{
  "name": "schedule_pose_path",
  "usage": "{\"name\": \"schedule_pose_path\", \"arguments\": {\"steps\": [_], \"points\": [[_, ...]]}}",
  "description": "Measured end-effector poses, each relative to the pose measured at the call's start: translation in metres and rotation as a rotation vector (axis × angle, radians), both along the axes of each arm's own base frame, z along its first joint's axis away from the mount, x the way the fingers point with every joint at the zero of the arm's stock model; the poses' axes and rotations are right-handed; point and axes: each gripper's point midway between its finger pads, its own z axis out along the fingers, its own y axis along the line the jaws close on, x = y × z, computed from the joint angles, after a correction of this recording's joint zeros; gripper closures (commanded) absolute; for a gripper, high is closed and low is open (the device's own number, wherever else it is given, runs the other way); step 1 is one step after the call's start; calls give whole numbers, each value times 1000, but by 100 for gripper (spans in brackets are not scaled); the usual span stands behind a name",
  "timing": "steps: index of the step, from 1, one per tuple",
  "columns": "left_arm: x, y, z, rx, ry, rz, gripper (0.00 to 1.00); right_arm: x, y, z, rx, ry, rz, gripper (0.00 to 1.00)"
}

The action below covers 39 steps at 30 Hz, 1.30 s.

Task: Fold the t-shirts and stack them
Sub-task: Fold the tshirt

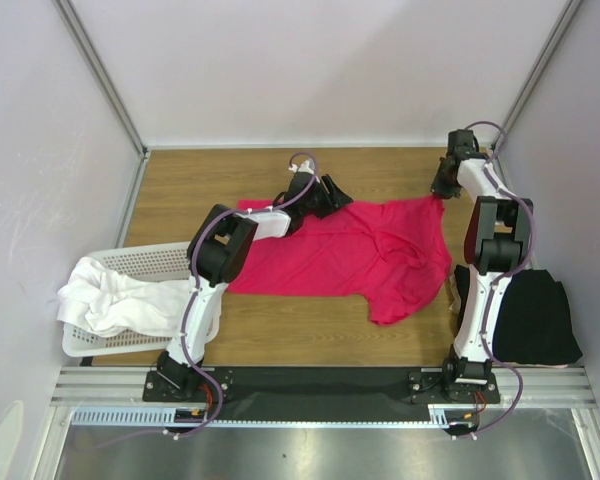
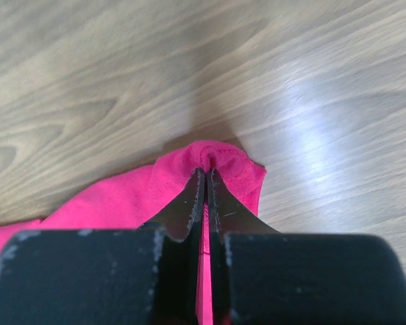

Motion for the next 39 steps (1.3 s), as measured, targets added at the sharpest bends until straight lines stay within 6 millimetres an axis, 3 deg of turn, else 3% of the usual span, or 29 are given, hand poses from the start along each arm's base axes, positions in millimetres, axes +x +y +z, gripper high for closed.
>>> {"name": "schedule_pose_path", "arguments": {"steps": [8, 13, 16, 17, 19, 25, 29, 32, 36, 39], "points": [[0, 0, 0, 8, 10, 3, 39, 18, -21, 21, 14, -75, -25, 100], [1, 0, 0, 12, 13, 7, 39, 23, -29, 20, 34, -89, -30, 100], [1, 0, 0, 16, 15, 7, 39, 23, -28, 14, 51, -83, -23, 85], [1, 0, 1, 19, 16, 7, 39, 23, -27, 13, 58, -82, -15, 72], [2, 0, 1, 32, 12, 3, 39, 23, -24, 12, 70, -81, -3, 58], [6, -1, 7, 87, -25, -32, 36, 19, -16, 13, 112, -68, 22, 47], [10, -5, 24, 117, -100, -81, 32, 4, -11, 28, 136, -57, 9, 47], [6, -8, 42, 136, -169, -143, 30, -14, -3, 55, 162, -88, 4, 47], [-8, -18, 80, 160, -301, -269, 32, -46, 11, 89, 213, -151, 4, 50], [-29, -32, 114, 164, -398, -358, 34, -66, 23, 101, 247, -188, 21, 51]]}}
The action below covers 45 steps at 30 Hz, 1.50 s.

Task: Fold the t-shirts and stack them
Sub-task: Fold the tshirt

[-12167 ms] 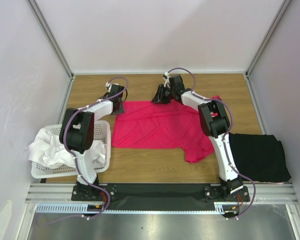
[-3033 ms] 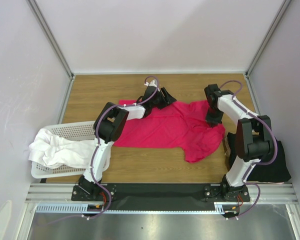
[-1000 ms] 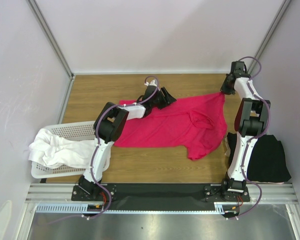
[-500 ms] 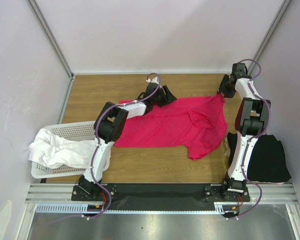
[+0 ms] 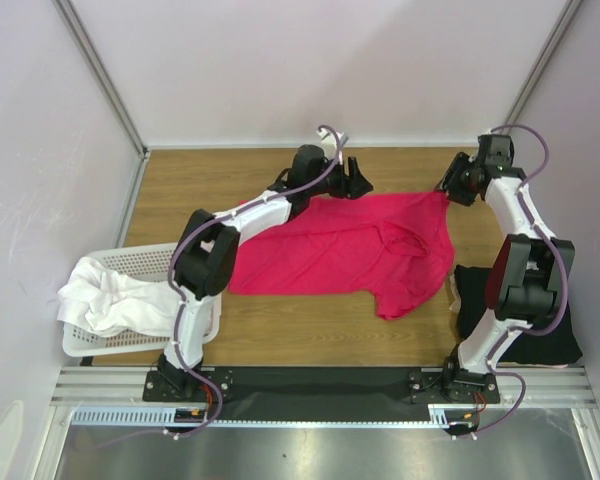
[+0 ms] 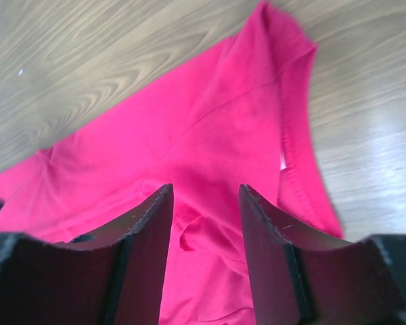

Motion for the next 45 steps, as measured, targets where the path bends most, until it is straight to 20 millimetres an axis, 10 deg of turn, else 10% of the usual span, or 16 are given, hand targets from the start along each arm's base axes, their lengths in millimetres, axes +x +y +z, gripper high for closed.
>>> {"name": "schedule_pose_path", "arguments": {"steps": [6, 14, 26, 45], "points": [[-61, -43, 38, 12, -116, -160, 38, -4, 20, -25, 73, 16, 25, 56], [-123, -84, -6, 185, -82, -181, 37, 22, 39, -70, 143, 28, 17, 57], [-99, -74, -86, 441, -32, -33, 42, 11, 45, -102, 126, 46, 10, 63], [-98, -87, -113, 526, -30, -35, 47, -9, 45, -93, 127, 85, -1, 66]]}}
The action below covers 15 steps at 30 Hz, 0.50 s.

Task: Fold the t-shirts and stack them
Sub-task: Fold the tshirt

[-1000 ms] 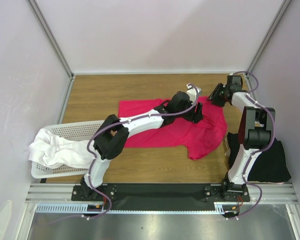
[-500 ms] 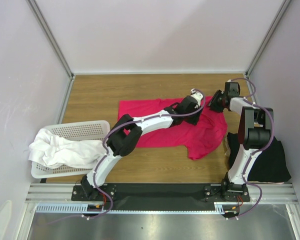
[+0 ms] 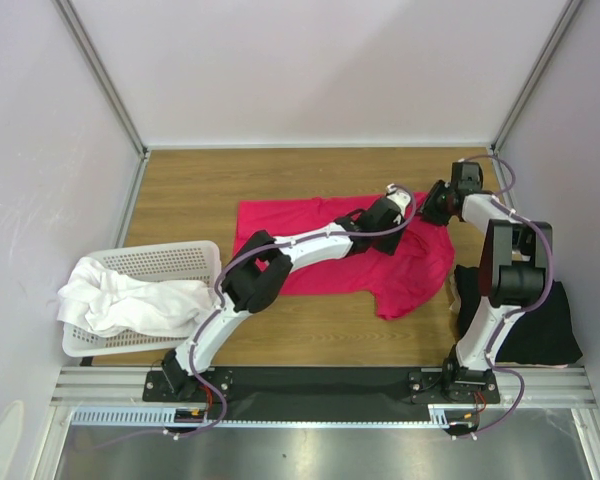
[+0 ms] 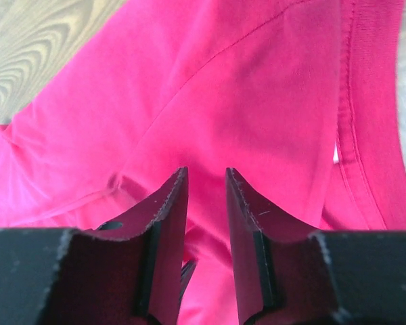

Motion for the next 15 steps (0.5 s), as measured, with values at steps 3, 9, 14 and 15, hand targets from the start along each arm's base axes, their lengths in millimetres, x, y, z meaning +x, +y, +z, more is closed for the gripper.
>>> {"name": "schedule_pose_path", "arguments": {"steps": [3, 9, 14, 15], "points": [[-3, -1, -8, 17, 11, -4, 54, -3, -2, 16, -11, -30, -8, 66], [-2, 0, -9, 23, 5, 8, 76, -6, -2, 28, -14, -56, -8, 67], [-4, 7, -16, 12, 0, 30, 78, -23, 0, 9, -16, 5, -9, 68], [-5, 8, -14, 5, -2, 34, 78, -25, 0, 6, -18, 13, -10, 67]]}}
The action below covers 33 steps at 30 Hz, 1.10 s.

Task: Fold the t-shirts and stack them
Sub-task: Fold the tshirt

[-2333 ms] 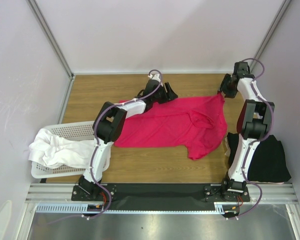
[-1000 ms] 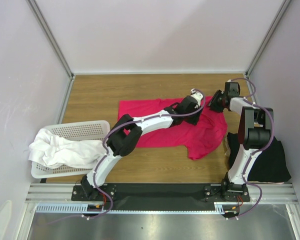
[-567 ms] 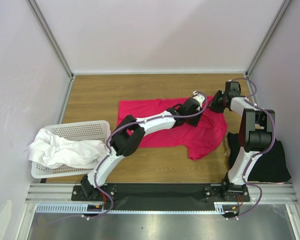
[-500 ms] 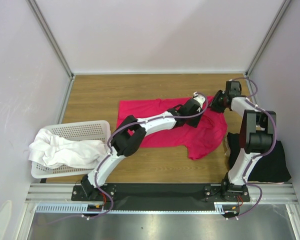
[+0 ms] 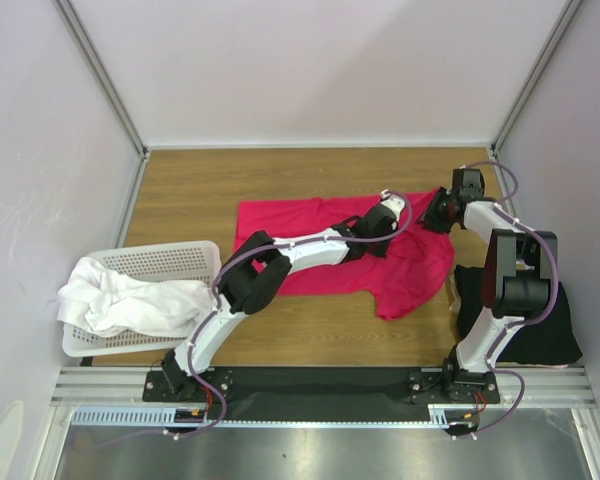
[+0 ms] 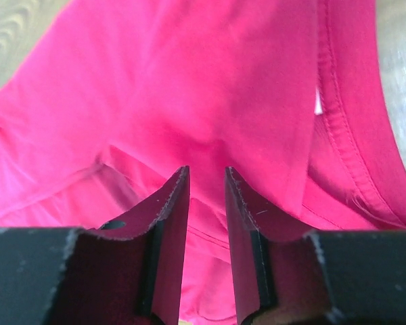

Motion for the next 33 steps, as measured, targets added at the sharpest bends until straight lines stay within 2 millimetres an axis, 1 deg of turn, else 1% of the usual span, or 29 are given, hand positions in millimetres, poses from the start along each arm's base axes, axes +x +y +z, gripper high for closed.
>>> {"name": "schedule_pose_path", "arguments": {"steps": [2, 5, 9, 11, 13, 15, 17, 18, 20, 23, 25, 28, 30, 33], "points": [[-4, 5, 1, -9, 9, 13, 82, -5, -1, -3, -8, 15, -5, 67], [-10, 11, 5, -35, 21, 35, 84, -17, -3, -4, -21, 28, -12, 67], [-15, 19, 13, -71, 31, 71, 84, -32, -5, 7, -40, 20, -17, 67], [-15, 17, 18, -100, 29, 84, 84, -39, -6, 14, -50, 5, -20, 66], [-15, 17, 21, -122, 33, 96, 79, -48, -7, 18, -59, -1, -21, 66], [-16, 16, 21, -138, 38, 104, 70, -57, -7, 22, -70, -5, -17, 65], [-16, 16, 20, -148, 43, 107, 63, -64, -6, 23, -80, -2, -10, 65], [-16, 16, 20, -149, 44, 106, 58, -68, -6, 22, -87, 1, -5, 64], [-16, 15, 21, -150, 35, 98, 55, -75, -3, 19, -110, 13, 12, 63], [-12, 12, 28, -150, 13, 84, 55, -78, 1, 16, -138, 22, 29, 63], [-8, 8, 37, -159, -8, 77, 56, -79, 2, 16, -149, 25, 36, 63], [-1, -2, 56, -184, -44, 64, 58, -80, 0, 15, -164, 29, 29, 63], [4, -7, 64, -198, -60, 60, 58, -80, -2, 14, -173, 31, 23, 62], [5, -9, 61, -195, -63, 56, 58, -80, -4, 14, -181, 33, 17, 62]]}}
